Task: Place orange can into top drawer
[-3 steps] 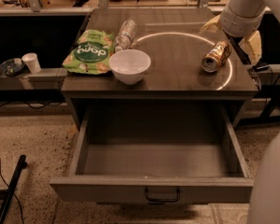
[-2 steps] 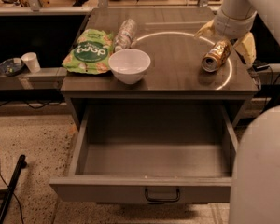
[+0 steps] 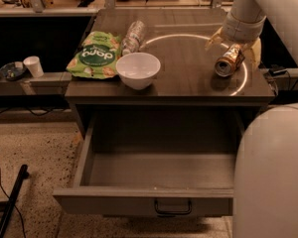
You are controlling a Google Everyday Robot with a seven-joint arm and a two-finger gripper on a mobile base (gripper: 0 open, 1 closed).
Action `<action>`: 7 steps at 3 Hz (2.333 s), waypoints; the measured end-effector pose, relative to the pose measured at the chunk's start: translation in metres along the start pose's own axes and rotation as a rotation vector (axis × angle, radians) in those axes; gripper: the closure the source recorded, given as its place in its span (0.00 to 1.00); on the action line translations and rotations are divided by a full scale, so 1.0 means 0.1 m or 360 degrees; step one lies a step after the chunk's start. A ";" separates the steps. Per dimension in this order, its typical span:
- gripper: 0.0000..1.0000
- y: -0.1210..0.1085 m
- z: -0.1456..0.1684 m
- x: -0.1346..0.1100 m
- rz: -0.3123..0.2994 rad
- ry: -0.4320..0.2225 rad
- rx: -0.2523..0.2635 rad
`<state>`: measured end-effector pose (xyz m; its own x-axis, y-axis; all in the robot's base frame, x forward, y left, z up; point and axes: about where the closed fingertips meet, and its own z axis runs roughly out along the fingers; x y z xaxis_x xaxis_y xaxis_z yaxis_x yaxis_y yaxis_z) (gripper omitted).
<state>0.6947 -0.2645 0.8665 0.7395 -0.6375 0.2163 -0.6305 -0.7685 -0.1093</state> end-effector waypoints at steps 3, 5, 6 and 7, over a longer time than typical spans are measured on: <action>0.96 0.10 0.29 -0.16 -0.0051 -0.0027 -0.0060; 1.00 0.19 -0.24 -0.27 0.0161 -0.0104 0.0111; 1.00 0.21 -0.66 -0.45 0.0470 -0.0196 0.0320; 1.00 0.18 -0.64 -0.46 0.0596 -0.0215 0.0324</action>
Offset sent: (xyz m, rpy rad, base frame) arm -0.0246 -0.0083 -0.0466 -0.0409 0.0979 0.0279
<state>0.6338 -0.2455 0.9170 0.5015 -0.8652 -0.0016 -0.8114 -0.4697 -0.3480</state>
